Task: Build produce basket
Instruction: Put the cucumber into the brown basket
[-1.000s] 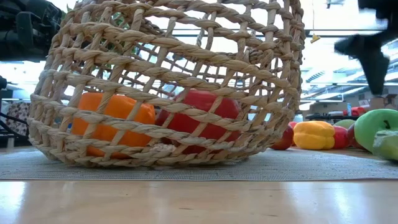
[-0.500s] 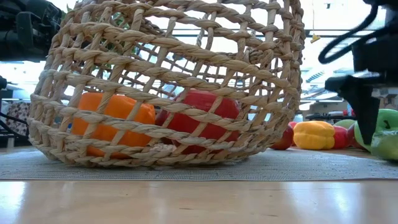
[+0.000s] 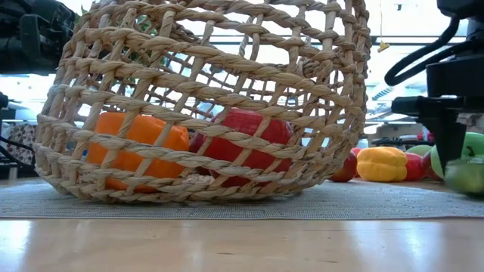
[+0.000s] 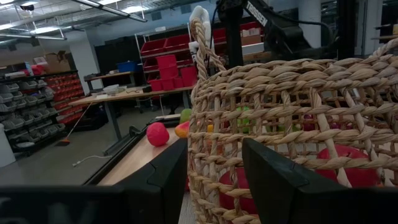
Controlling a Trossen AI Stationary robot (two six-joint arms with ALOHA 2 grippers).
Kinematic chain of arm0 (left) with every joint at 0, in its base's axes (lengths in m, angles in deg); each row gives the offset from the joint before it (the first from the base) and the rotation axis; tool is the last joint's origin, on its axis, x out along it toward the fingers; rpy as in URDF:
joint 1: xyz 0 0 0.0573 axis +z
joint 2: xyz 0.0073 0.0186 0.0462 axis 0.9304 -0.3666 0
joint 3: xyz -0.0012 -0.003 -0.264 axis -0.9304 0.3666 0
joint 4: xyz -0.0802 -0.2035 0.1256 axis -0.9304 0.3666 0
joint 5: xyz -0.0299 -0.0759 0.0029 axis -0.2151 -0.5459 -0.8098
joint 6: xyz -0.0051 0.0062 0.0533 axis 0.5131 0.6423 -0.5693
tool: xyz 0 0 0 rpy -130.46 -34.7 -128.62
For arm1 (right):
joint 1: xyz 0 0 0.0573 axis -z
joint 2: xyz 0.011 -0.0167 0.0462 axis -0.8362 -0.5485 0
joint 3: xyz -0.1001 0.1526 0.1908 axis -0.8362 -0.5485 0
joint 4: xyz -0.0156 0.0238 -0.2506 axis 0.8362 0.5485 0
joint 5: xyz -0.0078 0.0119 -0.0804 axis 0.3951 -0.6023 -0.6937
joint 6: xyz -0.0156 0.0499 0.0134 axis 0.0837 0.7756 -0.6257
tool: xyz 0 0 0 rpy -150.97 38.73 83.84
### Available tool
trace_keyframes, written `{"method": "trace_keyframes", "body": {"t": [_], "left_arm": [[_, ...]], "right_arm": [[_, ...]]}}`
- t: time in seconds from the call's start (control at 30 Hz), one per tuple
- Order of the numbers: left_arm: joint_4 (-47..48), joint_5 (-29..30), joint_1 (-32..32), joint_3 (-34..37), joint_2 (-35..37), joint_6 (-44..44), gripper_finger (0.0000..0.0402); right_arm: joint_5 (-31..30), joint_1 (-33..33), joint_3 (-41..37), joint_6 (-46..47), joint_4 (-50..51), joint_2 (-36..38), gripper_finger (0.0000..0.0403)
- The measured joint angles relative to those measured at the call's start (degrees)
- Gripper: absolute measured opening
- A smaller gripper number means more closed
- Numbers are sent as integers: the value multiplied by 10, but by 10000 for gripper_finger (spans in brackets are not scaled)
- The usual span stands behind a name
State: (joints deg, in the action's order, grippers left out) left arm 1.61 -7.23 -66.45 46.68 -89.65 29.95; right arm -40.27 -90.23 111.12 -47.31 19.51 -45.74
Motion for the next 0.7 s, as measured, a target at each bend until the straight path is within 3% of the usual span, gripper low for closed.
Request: {"method": "trace_keyframes", "body": {"t": [0.13,0.23,0.43,0.7], "left_arm": [[0,0,0,0,0,0,160],[0,0,0,0,0,0,160],[0,0,0,0,0,0,160],[0,0,0,0,0,0,160]], "right_arm": [[1,0,21,0,44,15,175],[-6,0,50,1,82,36,158],[-60,-8,129,15,148,93,166],[-142,-31,199,12,99,207,169]]}}
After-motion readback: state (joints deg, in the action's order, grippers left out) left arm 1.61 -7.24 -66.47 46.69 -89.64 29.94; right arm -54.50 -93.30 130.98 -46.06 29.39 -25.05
